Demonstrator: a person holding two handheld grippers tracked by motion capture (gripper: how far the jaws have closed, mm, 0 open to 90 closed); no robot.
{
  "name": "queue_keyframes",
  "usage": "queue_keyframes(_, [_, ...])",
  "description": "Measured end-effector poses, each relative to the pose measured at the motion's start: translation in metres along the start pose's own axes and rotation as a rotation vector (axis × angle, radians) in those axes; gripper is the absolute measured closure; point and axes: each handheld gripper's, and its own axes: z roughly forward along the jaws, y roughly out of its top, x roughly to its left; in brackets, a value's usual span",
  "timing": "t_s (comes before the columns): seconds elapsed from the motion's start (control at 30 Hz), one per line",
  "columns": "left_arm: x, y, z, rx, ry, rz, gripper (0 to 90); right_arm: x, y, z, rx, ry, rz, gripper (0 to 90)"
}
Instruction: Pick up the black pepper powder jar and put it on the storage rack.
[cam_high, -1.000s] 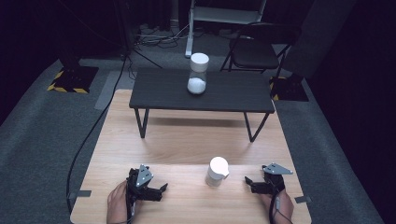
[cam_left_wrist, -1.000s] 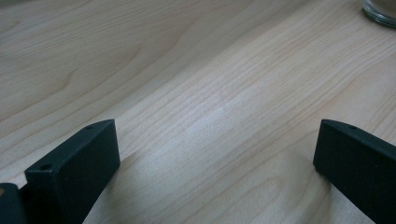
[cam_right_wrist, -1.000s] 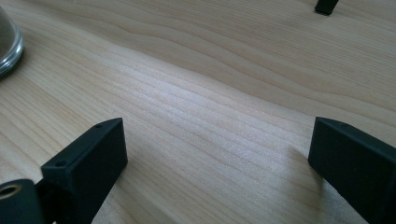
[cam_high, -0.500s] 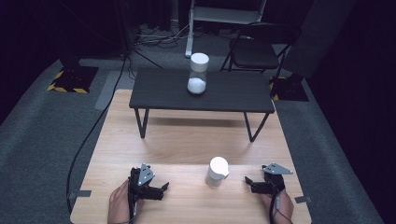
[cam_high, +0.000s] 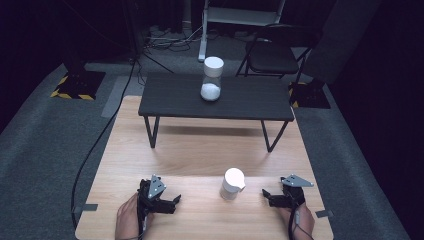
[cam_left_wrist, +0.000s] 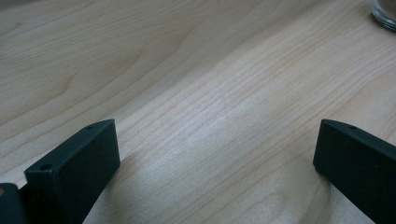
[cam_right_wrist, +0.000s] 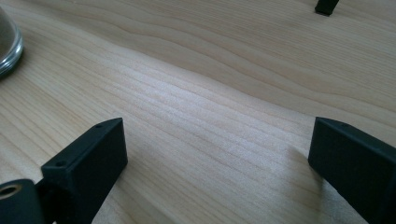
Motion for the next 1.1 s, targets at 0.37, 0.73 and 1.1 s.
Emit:
queue_keyframes(0.37, [0.003,0.001,0.001,0.000,-0.007,0.004,0.0,0.000,0.000,0.000,0.000,0.000,0.000,4.2])
queue_keyframes(0.73, [0.008,0.001,0.001,-0.001,-0.019,0.012,0.0,-0.002,0.003,0.000,0.013,0.010,-0.014,3.3])
queue_keyframes(1.1, [0.006,0.001,0.001,-0.001,-0.014,0.008,0.0,0.003,-0.003,-0.014,-0.054,0.042,-0.009,3.1])
